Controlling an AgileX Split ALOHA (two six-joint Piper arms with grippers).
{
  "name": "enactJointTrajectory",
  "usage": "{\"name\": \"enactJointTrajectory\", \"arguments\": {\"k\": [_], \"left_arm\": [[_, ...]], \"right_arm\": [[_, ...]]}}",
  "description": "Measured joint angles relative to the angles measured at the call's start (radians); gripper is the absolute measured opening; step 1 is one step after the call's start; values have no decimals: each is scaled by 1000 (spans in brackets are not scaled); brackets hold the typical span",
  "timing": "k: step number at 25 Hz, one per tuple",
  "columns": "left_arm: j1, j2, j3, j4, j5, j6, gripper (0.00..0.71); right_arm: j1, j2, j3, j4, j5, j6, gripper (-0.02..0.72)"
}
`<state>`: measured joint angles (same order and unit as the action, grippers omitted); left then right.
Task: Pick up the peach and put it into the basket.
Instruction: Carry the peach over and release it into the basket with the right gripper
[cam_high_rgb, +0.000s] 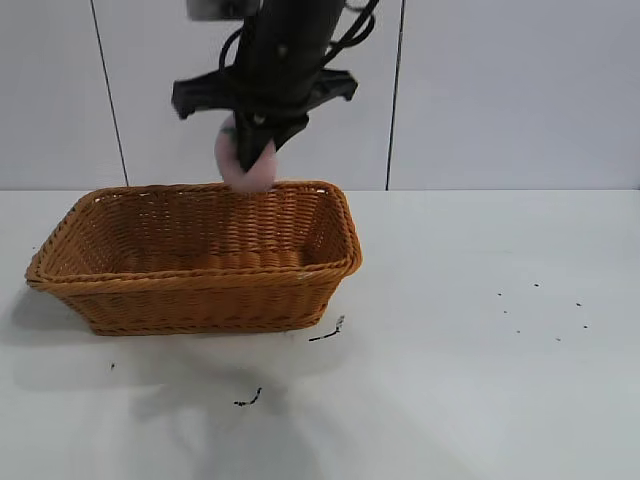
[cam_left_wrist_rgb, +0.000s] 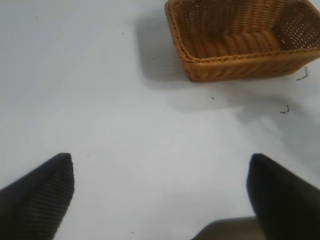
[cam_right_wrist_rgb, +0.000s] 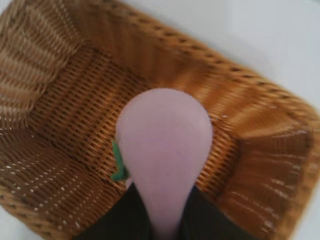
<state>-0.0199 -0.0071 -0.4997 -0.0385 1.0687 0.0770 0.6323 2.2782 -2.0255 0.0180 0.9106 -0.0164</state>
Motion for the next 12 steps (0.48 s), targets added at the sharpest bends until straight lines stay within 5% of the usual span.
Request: {"name": "enactJointTrajectory", "arguments": {"k": [7, 10, 12], "left_arm": [[0, 0, 0, 0, 0, 0, 692], [0, 0, 0, 0, 0, 0, 692], [0, 0, 0, 0, 0, 0, 692]], "right_arm": [[0, 97, 0, -1, -60, -7, 60], [0, 102, -4, 3, -59, -20, 221], [0, 102, -19, 5, -54, -31, 440]]}}
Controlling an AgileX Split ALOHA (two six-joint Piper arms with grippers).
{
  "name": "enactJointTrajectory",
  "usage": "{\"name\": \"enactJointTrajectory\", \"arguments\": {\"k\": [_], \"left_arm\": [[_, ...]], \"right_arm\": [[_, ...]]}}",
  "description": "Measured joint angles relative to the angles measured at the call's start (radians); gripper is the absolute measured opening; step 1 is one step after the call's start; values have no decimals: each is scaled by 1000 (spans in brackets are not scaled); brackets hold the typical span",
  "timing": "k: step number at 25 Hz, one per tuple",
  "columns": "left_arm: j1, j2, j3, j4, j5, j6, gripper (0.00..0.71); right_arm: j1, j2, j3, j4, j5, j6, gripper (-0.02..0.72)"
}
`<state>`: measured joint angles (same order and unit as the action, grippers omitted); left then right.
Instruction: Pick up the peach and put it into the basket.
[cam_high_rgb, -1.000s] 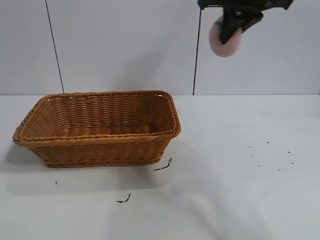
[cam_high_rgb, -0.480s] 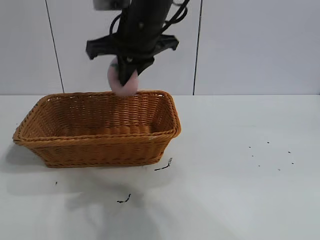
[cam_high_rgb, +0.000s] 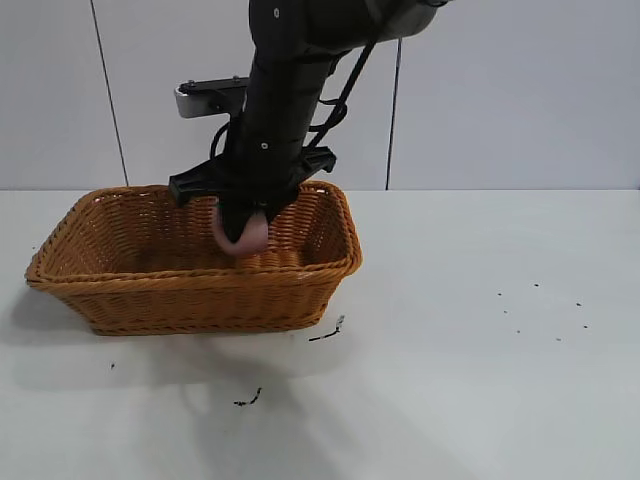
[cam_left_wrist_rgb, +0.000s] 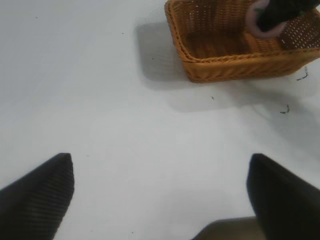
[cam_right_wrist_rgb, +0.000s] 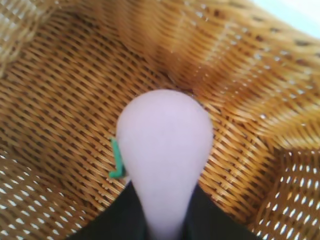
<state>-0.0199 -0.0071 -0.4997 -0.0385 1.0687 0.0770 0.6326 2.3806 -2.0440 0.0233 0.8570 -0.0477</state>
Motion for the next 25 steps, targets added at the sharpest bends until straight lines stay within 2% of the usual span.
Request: {"name": "enactJointTrajectory", "arguments": {"k": [2, 5, 12, 15, 19, 25], "left_arm": [[0, 0, 0, 0, 0, 0, 692], [0, 0, 0, 0, 0, 0, 692], [0, 0, 0, 0, 0, 0, 692], [0, 0, 0, 0, 0, 0, 692], [0, 0, 0, 0, 0, 0, 692], [0, 0, 0, 0, 0, 0, 692]], "right_arm": [[0, 0, -25, 0, 12, -12, 596], [0, 0, -75, -5, 56, -13, 672], [-5, 0, -244, -6, 214, -13, 689], [-38, 0, -293, -2, 255, -13, 689], [-131, 0, -300, -3, 291, -13, 689], [-330, 0, -300, -4, 315, -39, 689]]}}
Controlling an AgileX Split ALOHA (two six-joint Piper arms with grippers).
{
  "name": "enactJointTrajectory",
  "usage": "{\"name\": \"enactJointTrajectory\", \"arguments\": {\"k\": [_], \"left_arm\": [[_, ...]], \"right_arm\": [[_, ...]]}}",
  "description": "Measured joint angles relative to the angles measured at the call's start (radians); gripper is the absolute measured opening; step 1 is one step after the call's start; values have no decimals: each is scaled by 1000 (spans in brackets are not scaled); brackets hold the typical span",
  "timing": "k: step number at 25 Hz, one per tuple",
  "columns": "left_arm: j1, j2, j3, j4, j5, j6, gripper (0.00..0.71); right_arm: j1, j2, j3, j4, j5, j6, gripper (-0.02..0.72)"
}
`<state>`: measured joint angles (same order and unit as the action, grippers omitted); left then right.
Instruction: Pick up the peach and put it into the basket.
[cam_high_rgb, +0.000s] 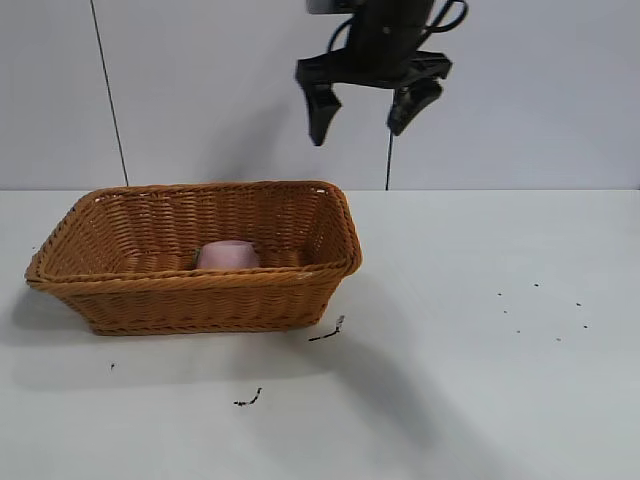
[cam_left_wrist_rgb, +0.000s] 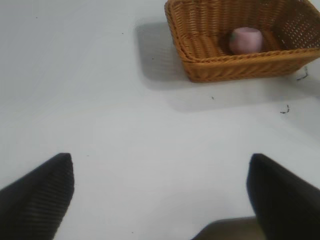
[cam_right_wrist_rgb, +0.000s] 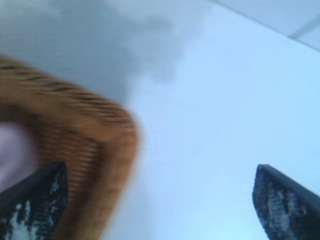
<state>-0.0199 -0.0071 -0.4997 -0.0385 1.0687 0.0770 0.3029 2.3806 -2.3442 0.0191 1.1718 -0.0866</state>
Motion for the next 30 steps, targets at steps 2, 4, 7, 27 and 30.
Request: {"name": "enactJointTrajectory", "arguments": {"k": [2, 4, 7, 27, 30], "left_arm": [[0, 0, 0, 0, 0, 0, 692], [0, 0, 0, 0, 0, 0, 692], [0, 0, 0, 0, 0, 0, 692], [0, 0, 0, 0, 0, 0, 692], [0, 0, 0, 0, 0, 0, 692]], "right_arm": [[-77, 0, 0, -1, 16, 0, 689], [-144, 0, 0, -2, 26, 0, 689], [-228, 0, 0, 6, 42, 0, 689], [-298, -545, 532, 34, 43, 0, 689], [-298, -728, 729, 34, 42, 0, 689]]}}
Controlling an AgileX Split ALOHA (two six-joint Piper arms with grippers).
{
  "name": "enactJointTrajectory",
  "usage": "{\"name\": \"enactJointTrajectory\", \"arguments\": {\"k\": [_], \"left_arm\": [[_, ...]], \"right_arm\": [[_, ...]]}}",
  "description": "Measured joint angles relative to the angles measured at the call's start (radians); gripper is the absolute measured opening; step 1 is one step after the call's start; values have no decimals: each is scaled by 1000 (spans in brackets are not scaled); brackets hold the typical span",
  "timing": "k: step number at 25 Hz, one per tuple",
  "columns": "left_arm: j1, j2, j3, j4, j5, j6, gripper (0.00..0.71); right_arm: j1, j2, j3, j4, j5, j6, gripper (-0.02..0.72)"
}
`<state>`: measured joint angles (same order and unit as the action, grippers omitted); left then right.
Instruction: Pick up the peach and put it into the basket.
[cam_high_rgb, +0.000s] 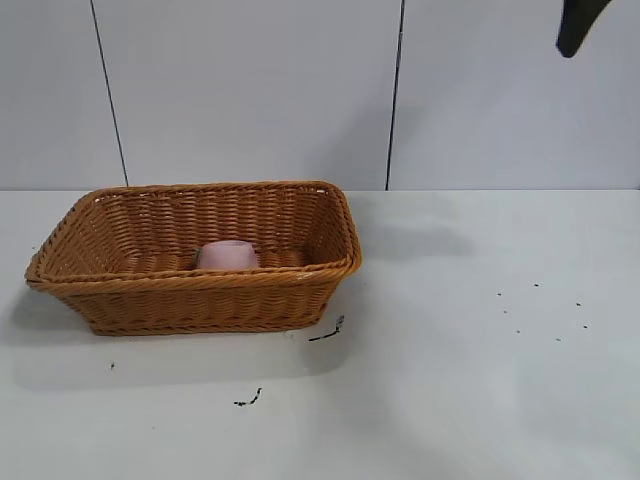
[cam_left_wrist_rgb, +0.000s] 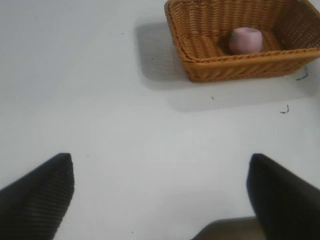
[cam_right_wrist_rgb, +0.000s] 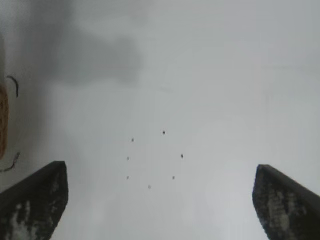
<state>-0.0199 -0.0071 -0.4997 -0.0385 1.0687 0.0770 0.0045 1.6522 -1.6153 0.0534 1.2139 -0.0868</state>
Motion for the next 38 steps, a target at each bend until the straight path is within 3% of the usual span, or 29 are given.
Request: {"name": "enactJointTrajectory", "arguments": {"k": [10, 16, 20, 28, 38], "left_arm": [[0, 0, 0, 0, 0, 0, 692], [0, 0, 0, 0, 0, 0, 692], [0, 0, 0, 0, 0, 0, 692], [0, 0, 0, 0, 0, 0, 692], [0, 0, 0, 0, 0, 0, 692]], "right_arm": [[0, -623, 745, 0, -13, 0, 689], [0, -1012, 1064, 0, -144, 0, 689], [0, -1256, 1109, -1, -191, 0, 689], [0, -1577, 1114, -7, -199, 0, 689], [0, -1657, 1114, -11, -199, 0, 689]]}}
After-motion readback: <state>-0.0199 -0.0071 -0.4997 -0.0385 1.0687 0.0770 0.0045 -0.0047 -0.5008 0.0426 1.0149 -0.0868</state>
